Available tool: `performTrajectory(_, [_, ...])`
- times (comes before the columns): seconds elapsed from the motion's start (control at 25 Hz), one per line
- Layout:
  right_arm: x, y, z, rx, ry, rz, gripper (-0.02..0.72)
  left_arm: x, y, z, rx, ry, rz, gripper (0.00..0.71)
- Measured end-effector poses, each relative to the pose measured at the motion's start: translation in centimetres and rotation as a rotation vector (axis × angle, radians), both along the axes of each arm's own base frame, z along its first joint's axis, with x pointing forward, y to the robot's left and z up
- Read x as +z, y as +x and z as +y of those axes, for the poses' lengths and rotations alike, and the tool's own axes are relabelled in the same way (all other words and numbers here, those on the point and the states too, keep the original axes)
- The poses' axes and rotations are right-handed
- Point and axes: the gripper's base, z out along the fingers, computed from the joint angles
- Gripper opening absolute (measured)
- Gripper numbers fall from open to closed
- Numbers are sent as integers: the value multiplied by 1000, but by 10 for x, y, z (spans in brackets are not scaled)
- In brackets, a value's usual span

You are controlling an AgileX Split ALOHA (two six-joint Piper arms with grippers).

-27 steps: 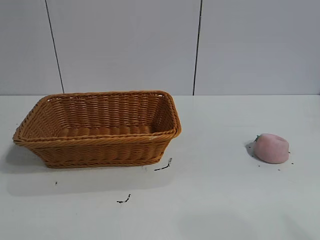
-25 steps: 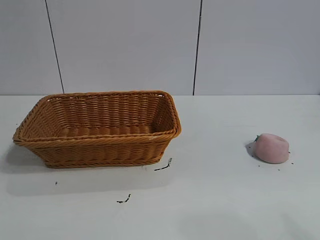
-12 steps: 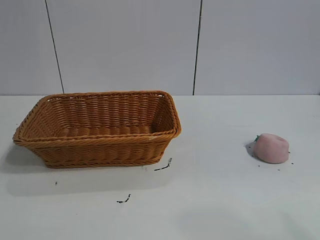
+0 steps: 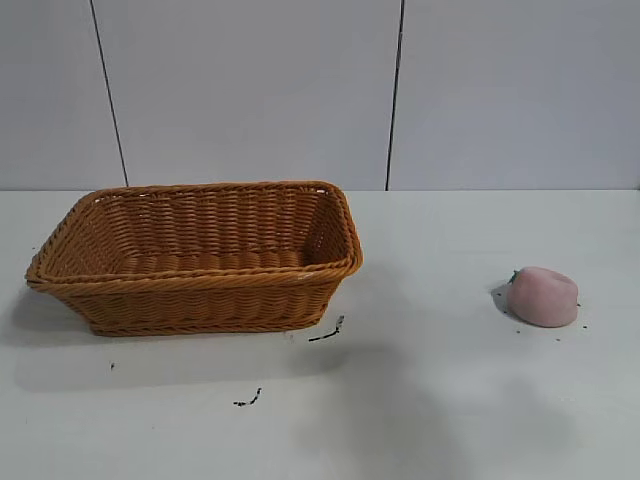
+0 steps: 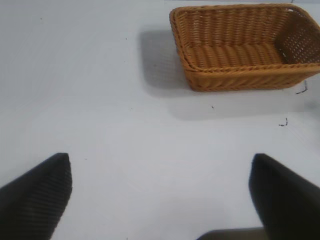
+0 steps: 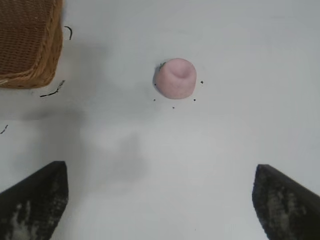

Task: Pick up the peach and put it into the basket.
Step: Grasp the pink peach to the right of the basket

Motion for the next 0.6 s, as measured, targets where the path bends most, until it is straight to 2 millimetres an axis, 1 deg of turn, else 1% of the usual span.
performTrajectory(0.08, [-5, 34, 2, 1, -5, 58, 695, 0, 0, 0, 0, 0, 0, 693])
performTrajectory(0.16, [-18, 68, 4, 1, -9, 129, 695, 0, 0, 0, 0, 0, 0, 693])
performTrajectory(0.2, [-20, 82, 5, 2, -10, 145, 695, 0, 0, 0, 0, 0, 0, 693])
performTrajectory(0.32, [-41, 125, 7, 4, -16, 236, 695, 0, 0, 0, 0, 0, 0, 693])
performTrajectory(0.36, [-45, 136, 8, 8, -18, 255, 695, 0, 0, 0, 0, 0, 0, 693])
performTrajectory(0.48, [-68, 168, 10, 17, -23, 320, 695, 0, 0, 0, 0, 0, 0, 693])
performTrajectory(0.6, [-91, 190, 11, 17, -24, 358, 695, 0, 0, 0, 0, 0, 0, 693])
